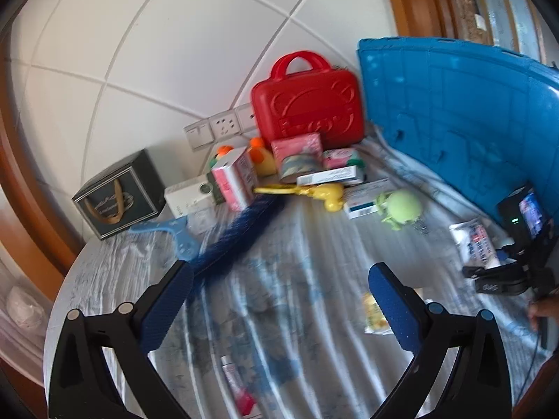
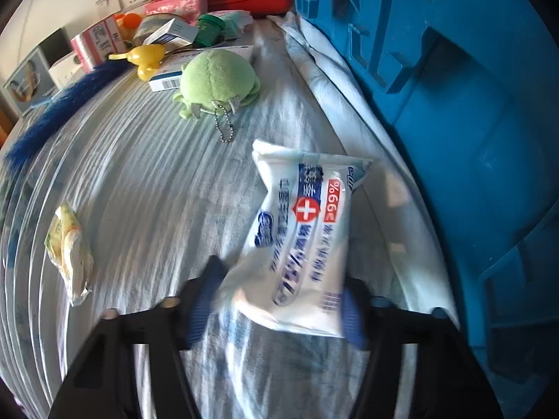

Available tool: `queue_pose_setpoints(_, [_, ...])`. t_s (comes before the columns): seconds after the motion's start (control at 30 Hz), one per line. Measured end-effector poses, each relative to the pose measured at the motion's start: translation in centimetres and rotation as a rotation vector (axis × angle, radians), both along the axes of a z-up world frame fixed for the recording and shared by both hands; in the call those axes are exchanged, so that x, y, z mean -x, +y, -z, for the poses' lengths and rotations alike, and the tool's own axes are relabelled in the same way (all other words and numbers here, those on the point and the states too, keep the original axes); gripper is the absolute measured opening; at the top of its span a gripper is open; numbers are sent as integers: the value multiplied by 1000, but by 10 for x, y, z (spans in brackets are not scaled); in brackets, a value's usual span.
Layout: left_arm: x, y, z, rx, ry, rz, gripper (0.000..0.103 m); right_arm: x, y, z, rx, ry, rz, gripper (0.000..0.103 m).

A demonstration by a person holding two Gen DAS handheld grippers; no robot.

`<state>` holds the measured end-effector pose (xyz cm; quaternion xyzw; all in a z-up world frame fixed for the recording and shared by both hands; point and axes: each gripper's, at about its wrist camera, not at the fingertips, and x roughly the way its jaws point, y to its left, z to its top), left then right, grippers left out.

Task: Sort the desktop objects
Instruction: 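Grasp the wet-wipes pack with the right tool while the left tool grasps the clear floss box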

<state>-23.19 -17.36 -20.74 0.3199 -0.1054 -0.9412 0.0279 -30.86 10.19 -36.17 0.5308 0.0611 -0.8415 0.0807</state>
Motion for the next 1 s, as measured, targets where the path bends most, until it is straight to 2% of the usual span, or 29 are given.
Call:
queue_pose_setpoints(0.13, [8, -21, 2, -23, -18, 25, 102, -2, -18, -5, 16, -19, -79, 44])
queue_pose_setpoints(0.2, [16, -24, 2, 15, -9, 58, 102, -7, -28, -10, 10, -18, -122, 42])
queue_pose_setpoints(0.27, [29, -26, 5, 43, -14, 88, 102, -8, -38, -17, 26, -13, -136, 42])
queue_pose_setpoints(0.37, [50, -37, 9, 25, -49, 124, 102, -2, -59, -25, 46, -16, -152, 42])
queue_pose_setpoints(0.47, [72, -55, 8, 31, -64, 111, 102, 4, -73, -40, 41, 6, -175, 42])
queue_pose_setpoints(0.53, [89, -70, 5, 38, -74, 71, 102, 12, -81, -53, 46, 19, -178, 42])
queue_pose_setpoints(0.67, [119, -101, 1, 40, -34, -18, 102, 36, -100, -65, 58, 32, -185, 42])
queue_pose_setpoints(0.73, [137, -123, 6, 13, -23, -77, 102, 49, -116, -69, 45, 47, -207, 42])
queue_pose_setpoints(0.83, [165, -159, 20, -31, -6, -150, 102, 62, -133, -68, 45, 57, -228, 42])
queue_pose_setpoints(0.9, [189, -182, 37, -33, -33, -182, 102, 70, -144, -64, 53, 47, -251, 42])
queue_pose_setpoints(1.0, [234, -203, 60, -60, -68, -181, 102, 80, -159, -56, 65, 29, -283, 42])
